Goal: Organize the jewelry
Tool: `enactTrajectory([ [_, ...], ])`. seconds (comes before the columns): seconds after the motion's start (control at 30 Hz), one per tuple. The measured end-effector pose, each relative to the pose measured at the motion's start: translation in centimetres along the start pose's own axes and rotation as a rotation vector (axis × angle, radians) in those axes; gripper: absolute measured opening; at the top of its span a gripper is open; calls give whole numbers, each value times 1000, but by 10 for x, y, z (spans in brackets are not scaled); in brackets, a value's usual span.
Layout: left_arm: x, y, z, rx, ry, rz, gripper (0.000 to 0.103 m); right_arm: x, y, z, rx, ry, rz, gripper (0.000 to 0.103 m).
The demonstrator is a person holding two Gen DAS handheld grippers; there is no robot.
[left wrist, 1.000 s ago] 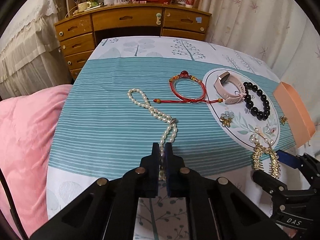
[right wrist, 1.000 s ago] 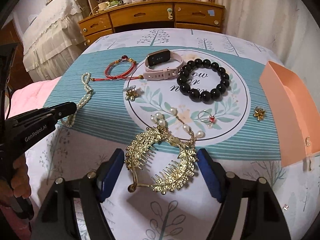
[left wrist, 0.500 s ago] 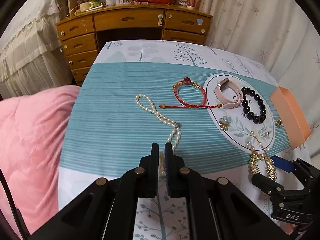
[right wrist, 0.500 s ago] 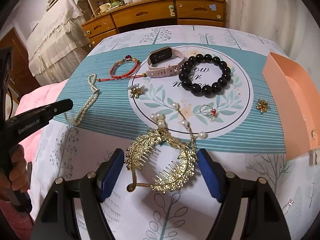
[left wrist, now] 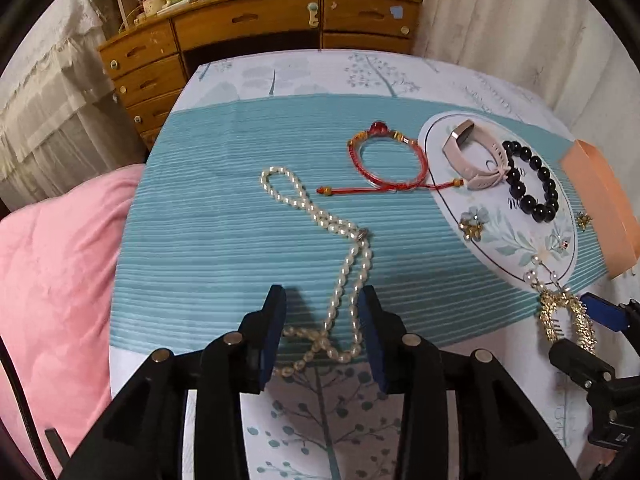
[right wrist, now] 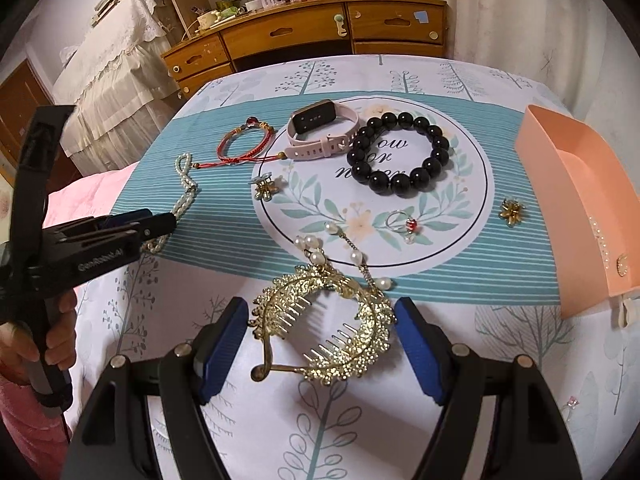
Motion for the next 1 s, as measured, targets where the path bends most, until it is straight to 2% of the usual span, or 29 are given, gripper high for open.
enactTrajectory([
  [0.17,3,-1,-3,-2,-7,-10,44,-2,2,-4,7,12,7,75],
  [0.2,4,-2,-3,-6,-9,-12,39,-2,2,-4,8,13,7,75],
  [0.3,6,-5,-2,-10,-13,-8,9,-3,3,-6,9,13,8,75],
  [0.33,6,-8,-3,-8,-10,-10,7,-3,3,-6,10,16,7,75],
  [0.43,6,-12,-3,28,6,-21,6,-4,3,-6,12,17,4,75],
  [0.57,6,-14,-3,-59,54,35,6,-4,2,-4,15,18,-1,75],
  [0.73,-1,-6,3,-134,89,89,1,-2,-1,0,25,11,-13,75],
  [1.0,-9,5,13,-169,109,144,0,-2,-2,7,24,-3,-10,75],
])
Point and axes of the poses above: each gripper's, at about its wrist camera, not at the fingertips, and z roughly against the way its jaws point, y to its left, x to its top, the point moved 8 cm from there along -z, roughly the way its jaws point, and after that the axes turned 7 degrees about z, right-handed, at the moved point
